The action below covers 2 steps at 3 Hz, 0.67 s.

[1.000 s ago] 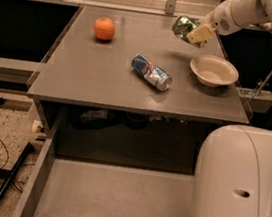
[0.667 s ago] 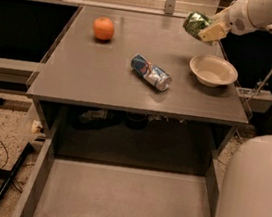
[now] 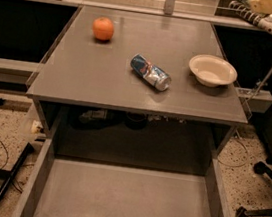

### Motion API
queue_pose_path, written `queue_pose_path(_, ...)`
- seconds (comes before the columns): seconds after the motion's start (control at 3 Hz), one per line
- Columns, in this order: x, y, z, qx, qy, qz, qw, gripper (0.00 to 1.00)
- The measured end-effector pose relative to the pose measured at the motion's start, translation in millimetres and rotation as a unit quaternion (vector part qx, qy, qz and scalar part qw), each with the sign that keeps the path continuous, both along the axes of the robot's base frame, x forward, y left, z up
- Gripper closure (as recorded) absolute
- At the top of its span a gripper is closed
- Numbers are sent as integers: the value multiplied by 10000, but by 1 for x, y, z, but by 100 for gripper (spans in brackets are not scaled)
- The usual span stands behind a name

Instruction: Place green can into top drawer

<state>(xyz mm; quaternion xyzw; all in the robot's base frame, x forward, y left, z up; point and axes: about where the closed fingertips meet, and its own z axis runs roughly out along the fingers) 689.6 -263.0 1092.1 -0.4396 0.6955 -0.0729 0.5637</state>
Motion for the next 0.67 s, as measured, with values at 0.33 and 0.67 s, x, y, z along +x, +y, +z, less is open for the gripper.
queue_pose_path(0.33, -50, 4, 8, 91, -325, -69, 9994, 100)
queue_pose_path(0.67, -77, 9, -69, 174, 186, 39, 9997, 100)
